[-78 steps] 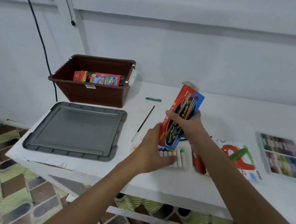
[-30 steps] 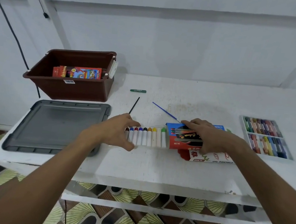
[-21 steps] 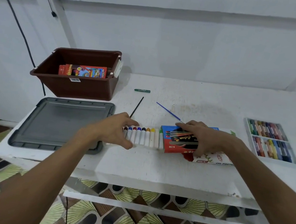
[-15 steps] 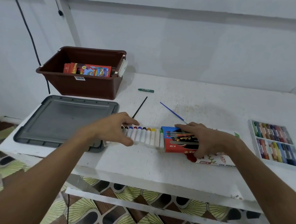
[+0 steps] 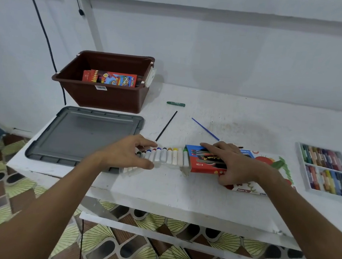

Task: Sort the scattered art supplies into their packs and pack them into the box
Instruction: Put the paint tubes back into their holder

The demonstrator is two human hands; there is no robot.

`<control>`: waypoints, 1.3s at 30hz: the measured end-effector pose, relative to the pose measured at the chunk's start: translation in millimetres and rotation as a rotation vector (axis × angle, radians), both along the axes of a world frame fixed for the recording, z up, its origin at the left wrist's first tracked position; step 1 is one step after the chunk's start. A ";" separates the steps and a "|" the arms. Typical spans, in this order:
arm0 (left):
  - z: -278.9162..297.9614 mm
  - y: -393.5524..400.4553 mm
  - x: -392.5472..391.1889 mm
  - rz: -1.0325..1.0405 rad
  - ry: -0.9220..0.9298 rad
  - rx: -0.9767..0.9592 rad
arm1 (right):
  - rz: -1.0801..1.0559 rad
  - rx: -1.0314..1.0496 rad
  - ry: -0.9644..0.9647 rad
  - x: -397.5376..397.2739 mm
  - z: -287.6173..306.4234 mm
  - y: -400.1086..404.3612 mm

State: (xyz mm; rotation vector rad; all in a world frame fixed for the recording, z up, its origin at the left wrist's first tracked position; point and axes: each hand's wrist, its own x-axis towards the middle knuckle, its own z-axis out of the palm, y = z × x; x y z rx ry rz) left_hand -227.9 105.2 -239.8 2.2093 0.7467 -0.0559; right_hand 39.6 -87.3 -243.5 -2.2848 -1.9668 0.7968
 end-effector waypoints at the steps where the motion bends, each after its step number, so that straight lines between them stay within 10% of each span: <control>1: -0.8 0.0 -1.3 0.008 -0.006 -0.011 | 0.007 0.020 -0.015 -0.8 -1.9 0.8; 12: -10.6 -26.6 0.4 -0.116 0.063 0.256 | 0.048 0.085 -0.083 -9.5 -9.8 16.1; 39: -11.5 -49.8 12.9 -0.052 0.106 0.197 | 0.051 0.036 0.051 -20.6 -6.5 19.4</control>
